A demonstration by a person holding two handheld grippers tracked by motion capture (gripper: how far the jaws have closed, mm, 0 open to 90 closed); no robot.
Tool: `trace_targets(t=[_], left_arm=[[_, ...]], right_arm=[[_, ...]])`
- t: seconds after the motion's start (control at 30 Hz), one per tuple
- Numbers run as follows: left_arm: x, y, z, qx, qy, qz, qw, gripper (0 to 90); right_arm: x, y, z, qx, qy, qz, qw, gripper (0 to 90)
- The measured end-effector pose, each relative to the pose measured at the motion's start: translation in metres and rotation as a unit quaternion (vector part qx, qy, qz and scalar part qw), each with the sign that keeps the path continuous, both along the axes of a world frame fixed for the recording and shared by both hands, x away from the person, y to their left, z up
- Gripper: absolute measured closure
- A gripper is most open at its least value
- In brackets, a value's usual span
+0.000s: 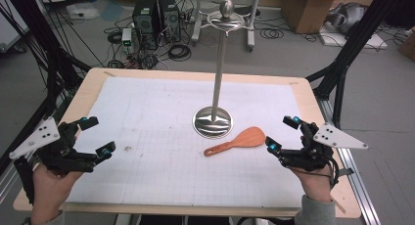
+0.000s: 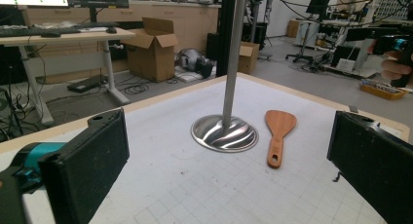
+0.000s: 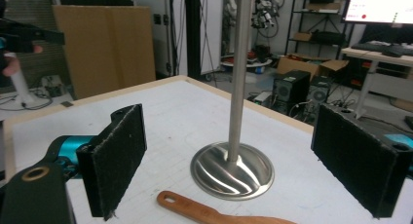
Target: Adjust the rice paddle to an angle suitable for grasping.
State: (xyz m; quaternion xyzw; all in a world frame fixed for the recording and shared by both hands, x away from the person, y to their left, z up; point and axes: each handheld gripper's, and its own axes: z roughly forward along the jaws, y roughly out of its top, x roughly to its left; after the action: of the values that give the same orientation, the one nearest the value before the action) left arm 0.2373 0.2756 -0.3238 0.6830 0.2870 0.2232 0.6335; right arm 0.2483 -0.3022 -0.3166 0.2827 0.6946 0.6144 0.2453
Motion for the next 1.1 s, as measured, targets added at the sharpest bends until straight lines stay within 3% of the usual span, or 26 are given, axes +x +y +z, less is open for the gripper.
trace_targets(t=[0.23,0.33,0.47,0.6,0.67,0.7,0.77,0.87,1.1], left_arm=[[-0.001,0.001,-0.002,0.001,0.006,0.005,1.0000,2.0],[-0.003,0.004,-0.002,0.000,0.005,0.009,0.9999,2.0],[-0.004,0.007,-0.004,0.000,0.006,0.014,0.9999,2.0],[-0.003,0.002,-0.009,-0.017,0.012,0.007,0.9998,2.0],[-0.003,-0.002,-0.011,-0.001,0.011,0.014,0.9998,2.0],[-0.002,-0.003,-0.012,0.001,0.012,0.013,0.9998,2.0],[-0.002,-0.005,-0.013,0.002,0.017,0.011,0.9998,2.0],[-0.003,-0.006,-0.015,0.007,0.020,0.012,0.9997,2.0],[-0.006,-0.002,-0.019,0.014,0.027,0.019,0.9994,2.0]], right_arm=[[0.007,0.008,-0.004,-0.011,0.007,-0.006,0.9999,11.6],[0.009,0.010,-0.005,-0.016,0.006,-0.004,0.9999,16.2],[0.012,0.016,-0.009,-0.035,-0.017,0.000,0.9992,34.9],[0.017,0.025,-0.013,-0.067,-0.026,0.000,0.9974,51.3],[0.019,0.031,-0.016,-0.087,-0.018,0.000,0.9961,58.9],[0.022,0.033,-0.018,-0.098,-0.020,-0.001,0.9950,60.9],[0.027,0.037,-0.021,-0.104,-0.004,0.003,0.9946,65.7],[0.033,0.040,-0.026,-0.101,0.024,0.006,0.9946,73.4],[0.047,0.044,-0.034,-0.093,0.060,0.017,0.9937,86.1]])
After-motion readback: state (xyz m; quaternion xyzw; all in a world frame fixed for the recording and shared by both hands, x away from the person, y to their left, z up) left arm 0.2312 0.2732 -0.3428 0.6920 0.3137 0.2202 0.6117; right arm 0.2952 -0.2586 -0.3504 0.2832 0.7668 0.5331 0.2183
